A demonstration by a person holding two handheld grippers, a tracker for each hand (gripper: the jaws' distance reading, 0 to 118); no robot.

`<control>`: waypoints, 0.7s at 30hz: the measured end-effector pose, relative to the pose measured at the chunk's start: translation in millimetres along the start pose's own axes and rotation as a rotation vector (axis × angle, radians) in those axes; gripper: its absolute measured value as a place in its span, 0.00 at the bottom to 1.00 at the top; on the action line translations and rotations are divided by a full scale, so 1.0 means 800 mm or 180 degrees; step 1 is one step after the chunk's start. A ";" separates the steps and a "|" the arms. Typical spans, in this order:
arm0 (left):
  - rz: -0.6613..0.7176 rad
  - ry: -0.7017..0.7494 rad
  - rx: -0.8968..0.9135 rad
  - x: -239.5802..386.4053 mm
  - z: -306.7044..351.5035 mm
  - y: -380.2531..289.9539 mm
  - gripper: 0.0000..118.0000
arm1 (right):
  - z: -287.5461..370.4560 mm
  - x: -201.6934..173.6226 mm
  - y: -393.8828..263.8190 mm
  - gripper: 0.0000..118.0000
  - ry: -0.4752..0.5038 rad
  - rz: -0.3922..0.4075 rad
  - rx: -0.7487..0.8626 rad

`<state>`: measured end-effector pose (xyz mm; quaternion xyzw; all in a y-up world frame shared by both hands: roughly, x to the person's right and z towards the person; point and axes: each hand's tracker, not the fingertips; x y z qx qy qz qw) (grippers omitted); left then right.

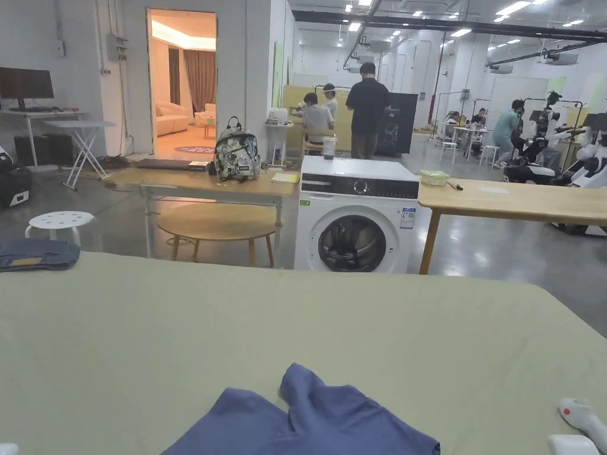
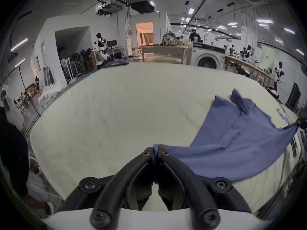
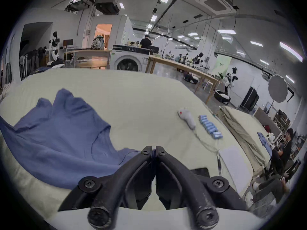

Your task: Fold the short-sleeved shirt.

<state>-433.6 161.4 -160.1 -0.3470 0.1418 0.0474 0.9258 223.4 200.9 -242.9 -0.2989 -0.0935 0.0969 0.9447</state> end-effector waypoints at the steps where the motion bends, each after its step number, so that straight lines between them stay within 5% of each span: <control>1: 0.0001 0.0018 -0.0042 -0.002 -0.004 -0.006 0.00 | 0.000 -0.001 -0.006 0.01 0.0001 0.0004 -0.0017; 8: -0.0053 0.0144 -0.0041 -0.001 -0.002 -0.026 0.08 | 0.015 -0.011 -0.018 0.09 0.0068 -0.0192 0.0005; 9: -0.0070 0.0154 -0.0012 0.000 0.002 -0.025 0.10 | 0.020 -0.016 -0.017 0.15 0.0070 -0.0196 0.0043; 12: -0.0100 0.0152 0.0103 0.009 0.015 -0.020 0.31 | 0.035 -0.032 -0.010 0.57 0.0119 -0.0226 0.0235; 13: -0.0105 0.0141 0.0154 0.013 0.019 -0.017 0.33 | 0.041 -0.039 -0.007 0.62 0.0150 -0.0235 0.0318; 21: -0.0237 -0.0164 0.0828 0.110 0.091 0.009 0.36 | 0.084 -0.111 0.024 0.62 0.0522 -0.0396 0.0921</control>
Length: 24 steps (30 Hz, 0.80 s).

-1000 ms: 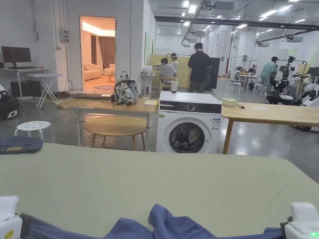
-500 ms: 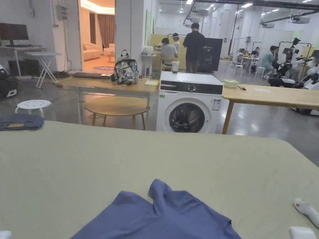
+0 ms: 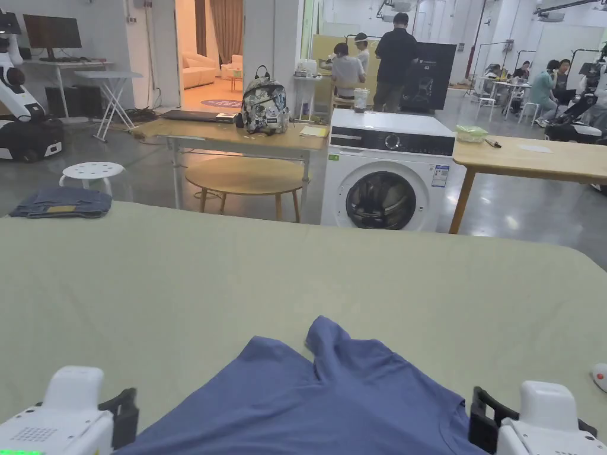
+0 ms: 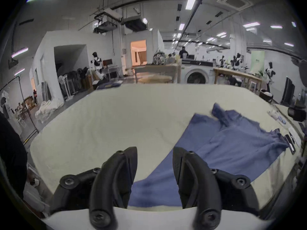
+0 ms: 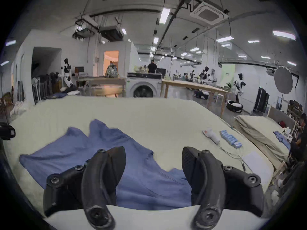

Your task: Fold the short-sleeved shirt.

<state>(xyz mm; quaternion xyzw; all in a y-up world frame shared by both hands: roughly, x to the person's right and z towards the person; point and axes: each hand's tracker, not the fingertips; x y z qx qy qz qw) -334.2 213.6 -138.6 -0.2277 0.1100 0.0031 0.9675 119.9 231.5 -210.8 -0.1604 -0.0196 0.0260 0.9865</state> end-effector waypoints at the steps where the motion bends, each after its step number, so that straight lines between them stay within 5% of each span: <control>1: -0.0026 -0.0015 0.0082 0.012 0.002 0.007 0.36 | 0.003 -0.011 0.004 0.62 0.0039 -0.0023 0.0068; 4: -0.0068 -0.0116 0.0338 0.051 0.012 0.023 0.35 | 0.012 -0.043 0.017 0.51 0.0125 -0.0081 0.0322; 7: -0.0158 -0.0153 0.0500 0.085 0.017 0.038 0.15 | 0.019 -0.071 0.027 0.14 0.0131 -0.0079 0.0510; 11: -0.0304 -0.0093 0.0670 0.120 0.020 0.053 0.00 | 0.022 -0.095 0.038 0.00 0.0206 -0.0111 0.0577; 24: 0.0020 -0.0053 0.0495 0.095 0.011 0.067 0.00 | 0.019 -0.111 0.038 0.00 0.0309 -0.0144 0.0499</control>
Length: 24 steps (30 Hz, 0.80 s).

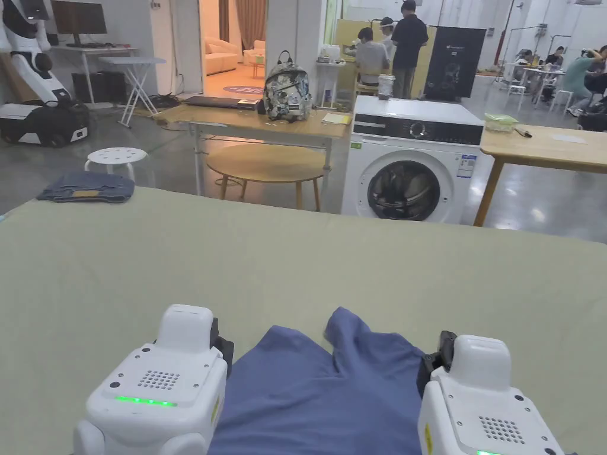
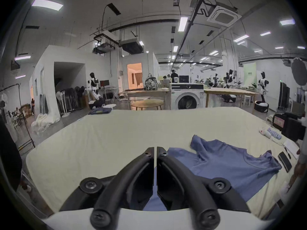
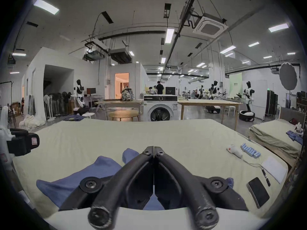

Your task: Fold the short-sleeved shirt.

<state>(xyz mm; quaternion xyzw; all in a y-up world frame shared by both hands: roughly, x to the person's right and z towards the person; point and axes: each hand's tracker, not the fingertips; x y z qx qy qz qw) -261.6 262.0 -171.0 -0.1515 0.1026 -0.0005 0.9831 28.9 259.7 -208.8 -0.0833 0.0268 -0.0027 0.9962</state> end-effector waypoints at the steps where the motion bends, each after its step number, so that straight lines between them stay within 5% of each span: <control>1: 0.0034 -0.0005 -0.0110 -0.009 -0.001 -0.003 0.00 | -0.001 0.001 -0.002 0.00 0.0014 0.0001 -0.0010; 15: 0.0905 0.0127 -0.1512 -0.207 -0.047 -0.074 0.01 | -0.024 -0.001 -0.039 0.00 0.0130 0.0114 -0.0400; 21: 0.1215 0.0256 -0.1936 -0.244 -0.067 -0.105 0.53 | -0.034 0.000 -0.053 0.00 0.0134 0.0147 -0.0556; 24: 0.1244 0.0337 -0.2084 -0.249 -0.079 -0.122 0.62 | -0.038 0.000 -0.059 0.00 0.0129 0.0158 -0.0632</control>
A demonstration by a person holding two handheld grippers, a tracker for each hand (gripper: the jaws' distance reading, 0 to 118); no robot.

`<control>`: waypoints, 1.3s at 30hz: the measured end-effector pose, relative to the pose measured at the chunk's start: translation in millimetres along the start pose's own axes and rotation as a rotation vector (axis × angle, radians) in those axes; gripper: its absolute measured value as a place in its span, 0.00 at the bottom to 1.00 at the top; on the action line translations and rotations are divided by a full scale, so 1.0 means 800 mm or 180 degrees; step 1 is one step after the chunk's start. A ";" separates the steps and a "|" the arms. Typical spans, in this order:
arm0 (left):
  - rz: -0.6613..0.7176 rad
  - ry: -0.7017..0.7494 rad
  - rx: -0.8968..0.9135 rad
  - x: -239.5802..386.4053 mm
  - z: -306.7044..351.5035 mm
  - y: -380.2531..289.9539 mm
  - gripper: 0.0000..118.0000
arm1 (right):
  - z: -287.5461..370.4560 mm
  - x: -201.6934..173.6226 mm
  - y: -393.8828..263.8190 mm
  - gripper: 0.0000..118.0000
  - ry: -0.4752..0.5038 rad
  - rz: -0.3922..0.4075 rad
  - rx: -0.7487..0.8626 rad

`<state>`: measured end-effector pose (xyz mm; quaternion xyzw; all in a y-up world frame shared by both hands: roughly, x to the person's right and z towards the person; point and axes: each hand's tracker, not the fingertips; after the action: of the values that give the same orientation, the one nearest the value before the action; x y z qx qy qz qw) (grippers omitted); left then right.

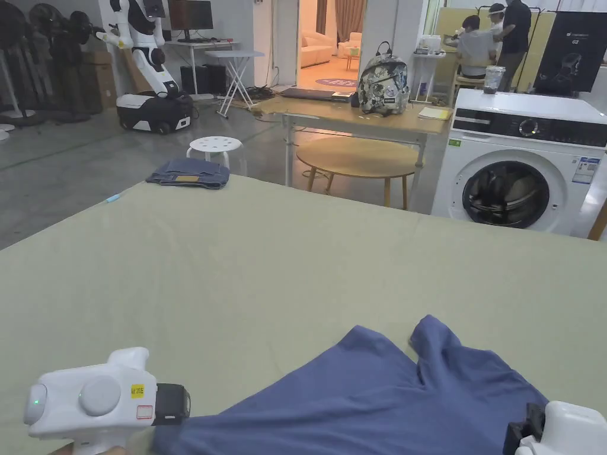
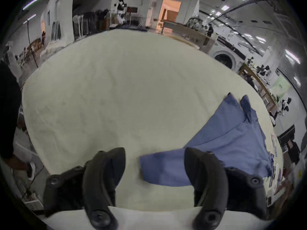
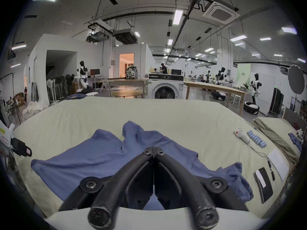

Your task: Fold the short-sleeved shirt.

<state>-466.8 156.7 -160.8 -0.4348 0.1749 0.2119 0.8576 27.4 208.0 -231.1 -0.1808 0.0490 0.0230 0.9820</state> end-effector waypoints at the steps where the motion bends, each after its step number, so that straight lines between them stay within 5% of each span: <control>1: 0.0023 0.0050 -0.0029 0.004 -0.004 -0.004 0.64 | -0.002 0.000 -0.001 0.00 0.0002 0.0000 -0.0020; 11: -0.0255 0.0679 -0.0228 0.041 -0.041 -0.026 0.57 | -0.010 -0.006 -0.011 0.00 0.0041 0.0072 -0.0130; 14: -0.0412 0.0685 -0.0204 0.054 -0.040 -0.027 0.40 | -0.017 -0.006 -0.015 0.00 0.0054 0.0076 -0.0174; 17: -0.0478 0.0556 -0.0177 0.060 -0.039 -0.025 0.04 | -0.028 -0.003 -0.017 0.00 0.0082 0.0061 -0.0247; 24: -0.0336 0.0374 -0.0115 0.052 -0.029 -0.027 0.00 | -0.089 0.036 0.008 0.00 0.0151 0.0104 -0.0507; 26: -0.0305 0.0337 -0.0110 0.046 -0.024 -0.027 0.00 | -0.123 0.055 0.024 0.11 0.0186 0.0153 -0.0630; 27: -0.0275 0.0318 -0.0086 0.045 -0.021 -0.028 0.00 | -0.145 0.064 0.035 0.27 0.0224 0.0178 -0.0793; 29: -0.0237 0.0290 -0.0080 0.040 -0.022 -0.028 0.00 | -0.191 0.082 0.053 0.32 0.0378 0.0167 -0.1023; 32: -0.0194 0.0276 -0.0054 0.039 -0.020 -0.030 0.00 | -0.259 0.095 0.070 0.64 0.0422 0.0279 -0.1323; 35: -0.0176 0.0286 -0.0047 0.035 -0.024 -0.030 0.00 | -0.318 0.096 0.073 0.65 0.0436 0.0587 -0.1589; 39: -0.0134 0.0305 -0.0051 0.031 -0.029 -0.029 0.00 | -0.376 0.096 0.058 0.65 0.0483 0.0623 -0.1919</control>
<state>-436.7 130.6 -170.1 -0.4549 0.2049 0.1742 0.8490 74.6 145.9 -535.0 -0.4591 0.1302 0.1172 0.8709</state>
